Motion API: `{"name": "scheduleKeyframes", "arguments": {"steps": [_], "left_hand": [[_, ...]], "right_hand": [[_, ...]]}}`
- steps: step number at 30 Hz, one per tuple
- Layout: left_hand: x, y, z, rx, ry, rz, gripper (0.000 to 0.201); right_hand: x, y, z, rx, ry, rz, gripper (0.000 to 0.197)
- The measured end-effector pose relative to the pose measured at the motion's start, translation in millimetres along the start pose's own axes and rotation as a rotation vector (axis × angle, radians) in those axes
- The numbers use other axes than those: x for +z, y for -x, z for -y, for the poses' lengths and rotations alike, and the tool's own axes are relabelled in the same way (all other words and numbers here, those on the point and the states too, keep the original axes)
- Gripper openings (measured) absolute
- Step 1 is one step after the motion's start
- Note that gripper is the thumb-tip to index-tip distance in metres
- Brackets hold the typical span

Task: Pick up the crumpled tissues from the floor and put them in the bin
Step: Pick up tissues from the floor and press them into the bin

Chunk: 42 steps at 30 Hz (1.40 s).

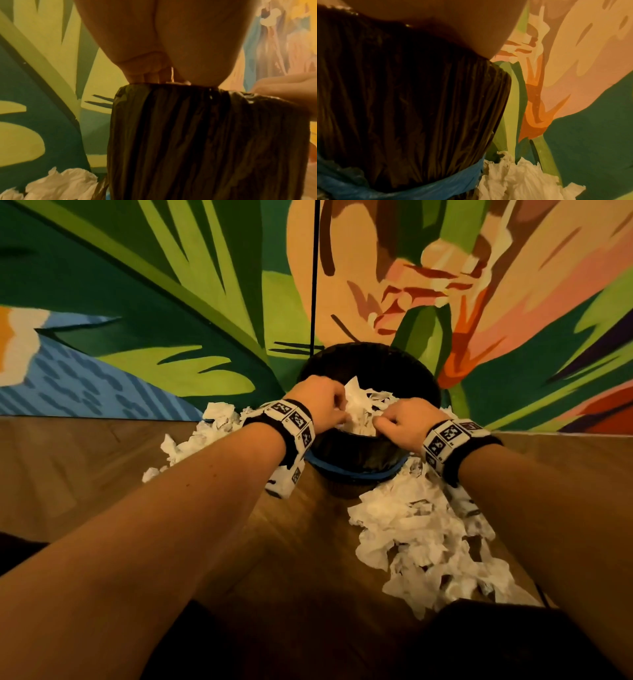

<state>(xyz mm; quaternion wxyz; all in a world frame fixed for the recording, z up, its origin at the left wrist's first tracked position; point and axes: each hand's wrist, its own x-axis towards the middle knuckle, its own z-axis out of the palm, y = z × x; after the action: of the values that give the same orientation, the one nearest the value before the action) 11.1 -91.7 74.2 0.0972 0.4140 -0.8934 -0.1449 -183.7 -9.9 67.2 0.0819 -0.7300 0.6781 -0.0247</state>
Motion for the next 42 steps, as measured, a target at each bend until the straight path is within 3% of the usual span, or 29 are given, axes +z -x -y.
{"name": "scheduleKeyframes", "arguments": {"steps": [3,5,10,13,17,19,22,26,34,38,42], "left_hand": [[2,0,-7,0.0,-0.134,0.079,0.054],[6,1,-11,-0.031,-0.188,0.085,0.064],[12,3,-17,-0.001,-0.345,0.276,0.056],[12,2,-17,-0.01,-0.323,0.311,0.056],[9,4,-15,0.013,-0.203,0.232,0.045],[7,4,-12,0.035,-0.121,0.192,0.036],[-4,4,-5,0.058,0.025,0.132,0.04],[-33,14,10,0.074,0.223,-0.143,0.039],[-56,38,84,-0.213,0.476,-0.409,0.036],[-37,60,126,-0.385,0.412,-0.317,0.033],[-2,87,153,-0.502,0.222,-0.093,0.026]], "right_hand": [[0,3,3,-0.018,0.207,0.016,0.055],[-2,3,6,-0.02,0.298,0.07,0.05],[-4,1,8,0.077,0.359,0.172,0.049],[-5,1,8,0.091,0.372,0.181,0.054],[-2,0,6,0.106,0.404,0.135,0.059],[-3,-1,6,0.114,0.31,0.044,0.058],[-9,-2,8,0.121,0.122,-0.08,0.048],[-27,-9,20,0.112,-0.107,-0.229,0.042],[-39,-39,104,-0.117,-0.382,-0.367,0.033],[-20,-59,160,-0.273,-0.497,-0.414,0.027],[28,-68,192,-0.267,-0.558,-0.307,0.024]]}}
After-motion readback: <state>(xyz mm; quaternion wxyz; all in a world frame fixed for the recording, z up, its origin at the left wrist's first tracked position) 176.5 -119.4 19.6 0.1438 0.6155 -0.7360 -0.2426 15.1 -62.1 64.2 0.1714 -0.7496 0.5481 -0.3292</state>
